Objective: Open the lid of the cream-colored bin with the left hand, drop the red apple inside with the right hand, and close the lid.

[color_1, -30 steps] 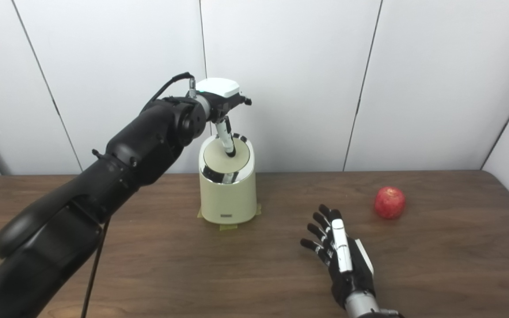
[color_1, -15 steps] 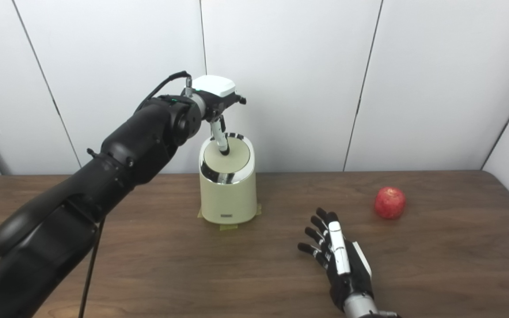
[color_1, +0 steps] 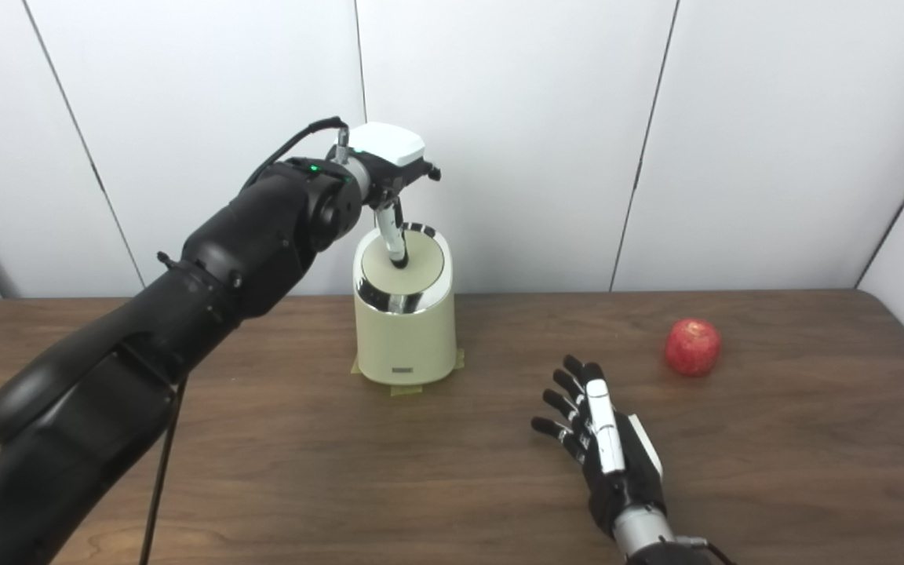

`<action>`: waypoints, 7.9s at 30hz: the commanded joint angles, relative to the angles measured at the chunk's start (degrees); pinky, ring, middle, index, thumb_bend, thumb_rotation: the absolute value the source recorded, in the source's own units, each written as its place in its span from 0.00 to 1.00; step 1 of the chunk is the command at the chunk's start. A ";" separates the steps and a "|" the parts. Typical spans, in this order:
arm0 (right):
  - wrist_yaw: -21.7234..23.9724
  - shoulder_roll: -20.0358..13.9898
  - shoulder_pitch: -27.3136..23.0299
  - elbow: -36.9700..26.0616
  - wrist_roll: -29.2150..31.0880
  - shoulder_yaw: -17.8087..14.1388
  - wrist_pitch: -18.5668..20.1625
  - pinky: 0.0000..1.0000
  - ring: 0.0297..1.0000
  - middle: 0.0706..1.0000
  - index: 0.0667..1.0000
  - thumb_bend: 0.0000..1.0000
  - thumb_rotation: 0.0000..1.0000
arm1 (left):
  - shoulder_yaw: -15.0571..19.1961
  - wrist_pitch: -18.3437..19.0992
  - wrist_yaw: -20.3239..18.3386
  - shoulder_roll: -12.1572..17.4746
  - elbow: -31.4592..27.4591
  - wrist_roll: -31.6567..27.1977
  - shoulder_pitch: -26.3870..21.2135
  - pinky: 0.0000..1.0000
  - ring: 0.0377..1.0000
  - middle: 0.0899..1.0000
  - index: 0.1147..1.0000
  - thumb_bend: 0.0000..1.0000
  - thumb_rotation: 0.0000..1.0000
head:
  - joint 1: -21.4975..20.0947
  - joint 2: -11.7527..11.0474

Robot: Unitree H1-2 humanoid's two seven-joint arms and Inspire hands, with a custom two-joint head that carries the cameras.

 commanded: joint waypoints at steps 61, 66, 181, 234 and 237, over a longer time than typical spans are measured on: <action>-0.32 -3.86 -1.39 -5.39 0.54 2.37 2.66 0.75 0.88 0.92 0.95 0.49 0.85 | 47.08 17.12 -1.06 -3.73 -40.69 -19.96 24.97 0.84 0.87 0.88 0.86 0.53 1.00 | -1.59 1.15; -0.63 -3.85 -1.39 -5.66 1.49 2.23 2.68 0.75 0.87 0.92 0.95 0.50 0.86 | 57.89 17.12 3.42 -10.25 -43.37 -24.30 30.07 0.87 0.90 0.91 0.96 0.55 1.00 | -1.80 1.47; -10.61 -27.61 -28.71 21.61 -42.95 7.86 -19.35 0.44 0.39 0.47 0.47 0.52 0.00 | 42.77 0.64 15.21 1.42 -37.72 -54.59 54.30 1.00 1.00 1.00 1.00 0.56 1.00 | -10.36 1.59; -11.29 -2.25 -48.01 37.88 -45.91 17.34 -28.89 0.34 0.40 0.47 0.46 0.50 0.00 | 41.20 2.57 17.68 -1.71 -40.14 -52.99 56.61 1.00 1.00 1.00 1.00 0.58 0.98 | -5.11 -0.90; -11.67 -2.40 -48.25 39.06 -45.82 17.28 -28.84 0.34 0.40 0.47 0.47 0.50 0.00 | 41.16 3.14 17.90 -1.74 -40.65 -53.03 56.83 1.00 1.00 1.00 1.00 0.57 0.98 | -5.05 -0.94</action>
